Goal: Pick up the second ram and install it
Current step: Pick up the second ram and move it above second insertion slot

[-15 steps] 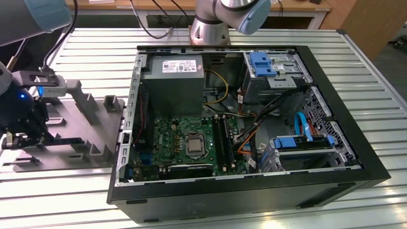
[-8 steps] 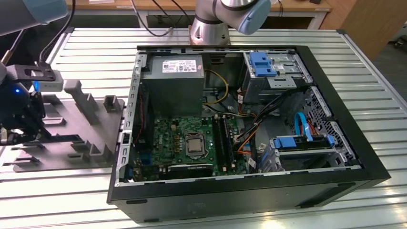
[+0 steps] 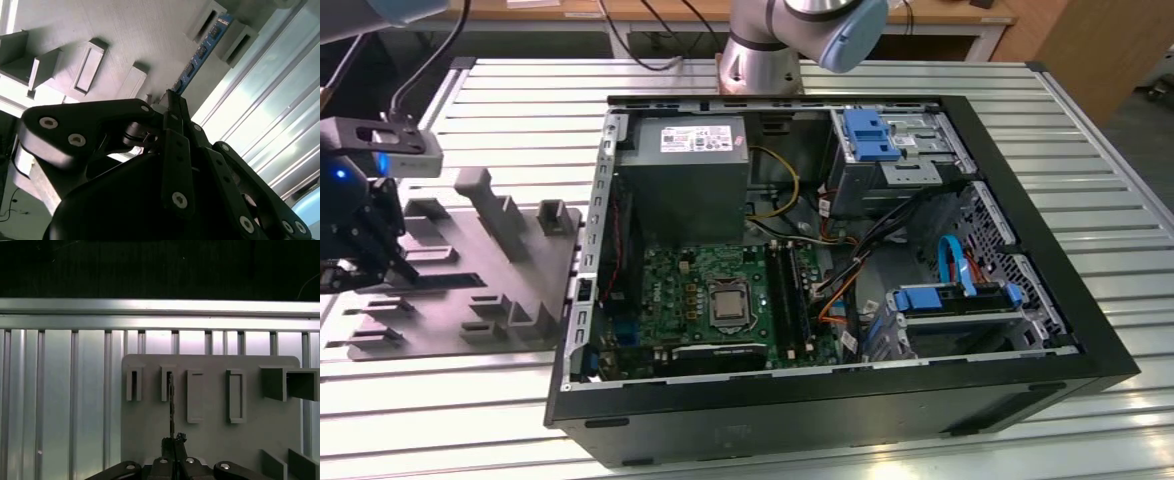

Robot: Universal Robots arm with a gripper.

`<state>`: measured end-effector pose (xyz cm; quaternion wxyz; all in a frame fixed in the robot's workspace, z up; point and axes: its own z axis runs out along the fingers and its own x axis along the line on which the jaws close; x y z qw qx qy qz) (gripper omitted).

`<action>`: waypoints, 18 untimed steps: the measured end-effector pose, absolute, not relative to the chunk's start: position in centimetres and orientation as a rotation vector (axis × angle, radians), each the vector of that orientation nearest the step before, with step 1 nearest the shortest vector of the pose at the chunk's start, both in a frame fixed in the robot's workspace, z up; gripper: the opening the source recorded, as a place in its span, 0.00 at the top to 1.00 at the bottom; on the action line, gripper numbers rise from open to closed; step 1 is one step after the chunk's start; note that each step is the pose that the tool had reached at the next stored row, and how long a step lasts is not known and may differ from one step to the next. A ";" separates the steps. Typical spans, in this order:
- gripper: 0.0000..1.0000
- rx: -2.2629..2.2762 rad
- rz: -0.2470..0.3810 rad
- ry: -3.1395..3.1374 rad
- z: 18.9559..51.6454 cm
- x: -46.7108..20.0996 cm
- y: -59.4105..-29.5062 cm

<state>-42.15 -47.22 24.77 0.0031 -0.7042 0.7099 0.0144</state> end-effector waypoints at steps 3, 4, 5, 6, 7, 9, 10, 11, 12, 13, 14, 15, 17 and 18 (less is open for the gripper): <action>0.88 -2.208 0.045 2.226 25.6 -42.1 -47.2; 0.88 -2.208 0.045 2.226 25.9 -42.1 -47.2; 0.88 -2.208 0.045 2.226 26.2 -42.1 -47.2; 0.88 -2.208 0.045 2.226 26.5 -42.1 -47.2; 0.88 -2.208 0.045 2.226 26.8 -42.1 -47.2; 0.88 -2.208 0.045 2.226 27.5 -42.1 -47.2; 0.88 -2.208 0.045 2.226 27.8 -42.1 -47.2; 0.88 -2.208 0.045 2.226 28.1 -42.1 -47.2; 0.88 -2.208 0.045 2.226 28.5 -42.1 -47.2; 0.88 -2.208 0.045 2.226 28.8 -42.1 -47.2; 0.88 -2.208 0.045 2.226 29.1 -42.1 -47.2; 0.88 -2.208 0.045 2.226 29.4 -42.1 -47.2; 0.88 -2.208 0.045 2.226 30.0 -42.1 -47.2; 0.88 -2.208 0.045 2.226 30.3 -42.1 -47.2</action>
